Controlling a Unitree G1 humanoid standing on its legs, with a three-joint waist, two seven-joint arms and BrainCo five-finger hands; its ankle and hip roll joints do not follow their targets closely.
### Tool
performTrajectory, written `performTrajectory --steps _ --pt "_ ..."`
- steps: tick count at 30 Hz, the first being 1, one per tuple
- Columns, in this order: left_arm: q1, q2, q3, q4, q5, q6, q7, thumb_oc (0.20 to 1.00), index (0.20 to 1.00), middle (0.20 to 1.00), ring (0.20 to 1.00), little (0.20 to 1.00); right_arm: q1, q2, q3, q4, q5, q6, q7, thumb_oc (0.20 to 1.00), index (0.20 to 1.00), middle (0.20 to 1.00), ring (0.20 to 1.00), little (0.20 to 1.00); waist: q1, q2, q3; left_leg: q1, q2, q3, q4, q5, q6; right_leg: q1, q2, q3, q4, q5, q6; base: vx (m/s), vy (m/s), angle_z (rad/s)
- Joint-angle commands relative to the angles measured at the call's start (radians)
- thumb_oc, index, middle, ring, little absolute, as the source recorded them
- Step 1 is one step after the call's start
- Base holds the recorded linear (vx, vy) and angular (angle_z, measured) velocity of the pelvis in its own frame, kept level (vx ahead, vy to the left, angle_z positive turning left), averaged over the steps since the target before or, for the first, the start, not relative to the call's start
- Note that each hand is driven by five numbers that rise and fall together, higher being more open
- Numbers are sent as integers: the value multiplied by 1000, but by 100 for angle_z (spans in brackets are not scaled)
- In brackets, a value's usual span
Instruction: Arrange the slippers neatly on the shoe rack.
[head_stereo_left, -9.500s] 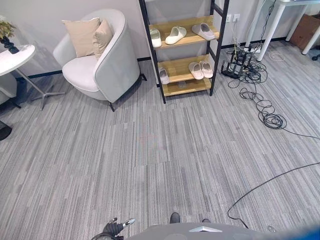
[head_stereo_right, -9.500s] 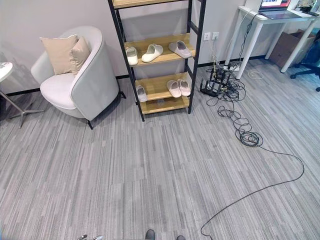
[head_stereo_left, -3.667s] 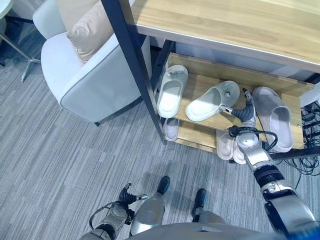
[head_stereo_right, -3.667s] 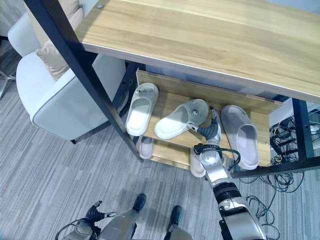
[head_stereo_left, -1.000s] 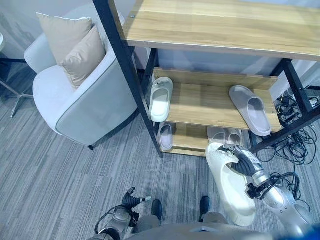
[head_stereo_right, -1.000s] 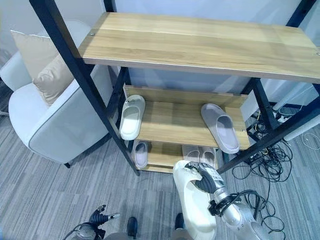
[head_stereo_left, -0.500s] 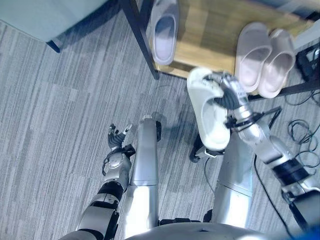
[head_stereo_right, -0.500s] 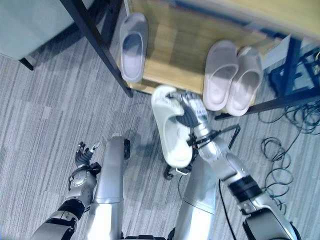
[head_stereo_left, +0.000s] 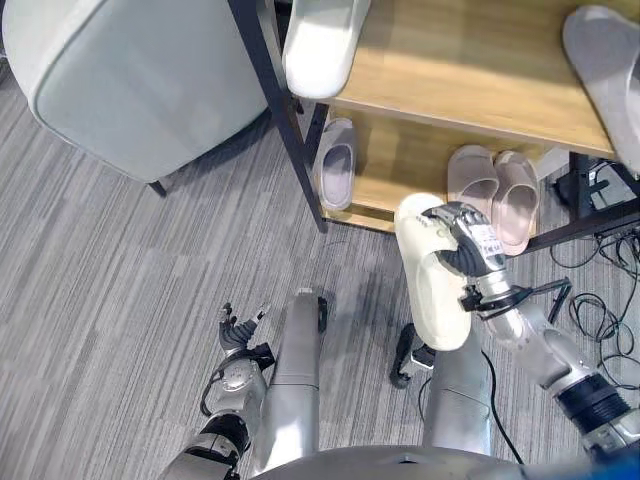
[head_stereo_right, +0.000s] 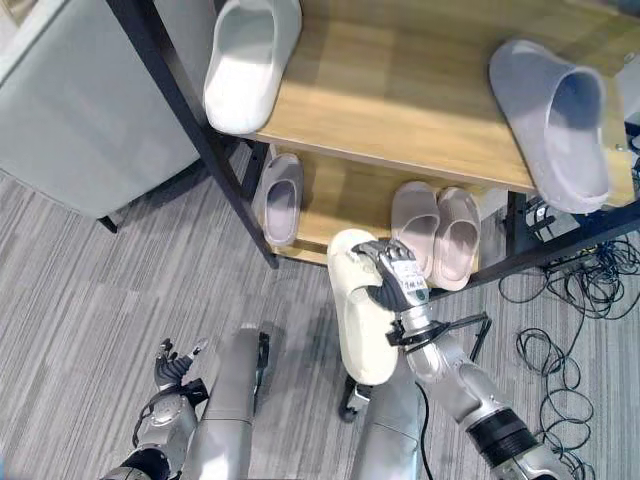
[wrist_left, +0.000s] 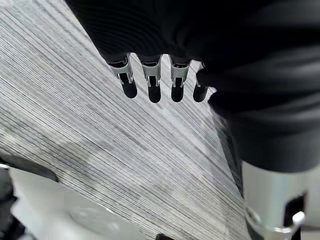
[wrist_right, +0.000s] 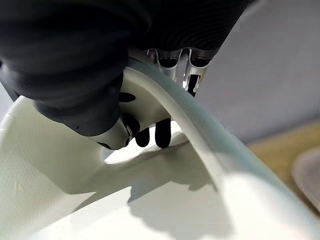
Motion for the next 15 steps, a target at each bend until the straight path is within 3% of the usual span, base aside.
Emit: performTrajectory --steps 1,2,4,8,11,15 --pt "-73 -45 23 103 15 21 -60 1000 1000 1000 1000 1000 -142 -13 25 -175 119 -88 60 200 200 200 200 200 11 9 84 17 -7 -10 -113 75 73 112 12 18 -76 -7 -35 -30 -60 22" --pt "-74 -44 23 104 15 21 -61 1000 1000 1000 1000 1000 -143 -13 24 -176 121 -88 62 200 200 200 200 200 11 10 89 26 -6 -11 -121 79 73 122 13 15 -84 -3 -36 5 -62 17" --pt "-67 -45 21 141 37 45 -104 1000 1000 1000 1000 1000 -127 13 80 -175 203 -108 155 200 200 200 200 200 9 -5 100 163 7 -7 -314 144 57 257 33 -20 -276 53 -9 -24 -44 11" --pt "-50 -32 19 197 102 71 -146 1000 1000 1000 1000 1000 -62 37 117 -193 280 -132 244 200 200 200 200 200 1 -16 111 359 17 -17 -565 226 39 450 60 -79 -523 132 23 21 -22 8" --pt "-34 -25 14 215 140 80 -158 1000 1000 1000 1000 1000 -25 36 121 -209 279 -134 263 200 200 200 200 200 -7 -20 105 452 22 -20 -678 258 33 541 71 -107 -624 182 48 61 19 1" --pt "3 -26 -1 230 194 82 -165 1000 1000 1000 1000 1000 8 23 84 -207 184 -121 201 200 200 200 200 200 -14 -13 91 600 19 -4 -888 326 27 673 95 -134 -811 267 86 86 34 -3"
